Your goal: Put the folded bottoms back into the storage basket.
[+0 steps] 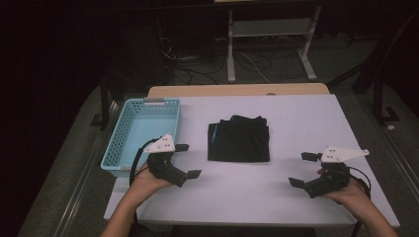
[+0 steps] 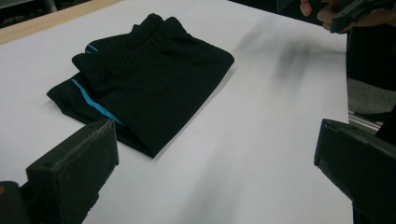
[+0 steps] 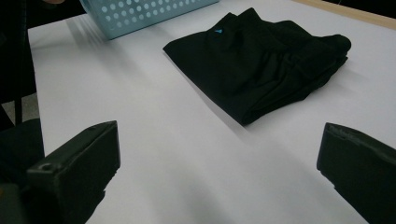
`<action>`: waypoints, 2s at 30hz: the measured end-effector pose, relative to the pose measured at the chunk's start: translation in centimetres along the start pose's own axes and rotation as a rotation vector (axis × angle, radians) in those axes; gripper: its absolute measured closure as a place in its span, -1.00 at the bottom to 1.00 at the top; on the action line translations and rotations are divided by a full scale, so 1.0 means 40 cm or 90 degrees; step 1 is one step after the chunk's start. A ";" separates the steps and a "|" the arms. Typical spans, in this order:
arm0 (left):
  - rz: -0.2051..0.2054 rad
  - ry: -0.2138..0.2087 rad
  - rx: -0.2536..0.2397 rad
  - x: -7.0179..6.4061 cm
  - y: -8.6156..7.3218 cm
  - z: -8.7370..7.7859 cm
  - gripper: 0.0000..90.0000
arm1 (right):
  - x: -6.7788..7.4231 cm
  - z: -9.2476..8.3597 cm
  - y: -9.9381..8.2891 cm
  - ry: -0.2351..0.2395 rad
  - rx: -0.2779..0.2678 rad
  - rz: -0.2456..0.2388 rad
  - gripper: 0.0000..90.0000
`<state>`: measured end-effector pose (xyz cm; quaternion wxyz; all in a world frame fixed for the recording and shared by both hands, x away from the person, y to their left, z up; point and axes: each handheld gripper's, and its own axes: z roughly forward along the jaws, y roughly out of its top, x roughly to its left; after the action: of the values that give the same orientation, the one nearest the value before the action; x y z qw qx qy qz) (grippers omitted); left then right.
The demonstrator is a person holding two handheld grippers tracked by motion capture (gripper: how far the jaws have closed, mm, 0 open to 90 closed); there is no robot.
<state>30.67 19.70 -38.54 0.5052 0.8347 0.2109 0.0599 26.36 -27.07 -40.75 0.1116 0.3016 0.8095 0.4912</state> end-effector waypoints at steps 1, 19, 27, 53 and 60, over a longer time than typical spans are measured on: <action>-0.002 0.002 -0.003 0.000 0.002 -0.001 -1.00 | 0.000 0.001 0.001 0.001 -0.001 0.000 -1.00; 0.000 -0.010 -0.008 -0.009 -0.006 0.012 -1.00 | -0.001 0.010 0.014 0.001 -0.011 -0.006 -1.00; 0.001 -0.010 -0.009 -0.012 -0.010 0.007 -1.00 | -0.009 0.024 0.033 -0.001 -0.013 -0.008 -1.00; -0.006 -0.015 -0.007 -0.008 -0.016 0.004 -1.00 | -0.006 0.075 0.070 0.033 0.006 -0.020 -1.00; -0.005 -0.015 -0.009 -0.010 -0.015 0.002 -1.00 | 0.000 0.100 0.080 0.044 0.015 -0.026 -1.00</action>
<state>30.16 19.71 -39.05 0.5140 0.8307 0.2078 0.0495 29.48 -23.09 -39.96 0.0900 0.2688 0.8246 0.4896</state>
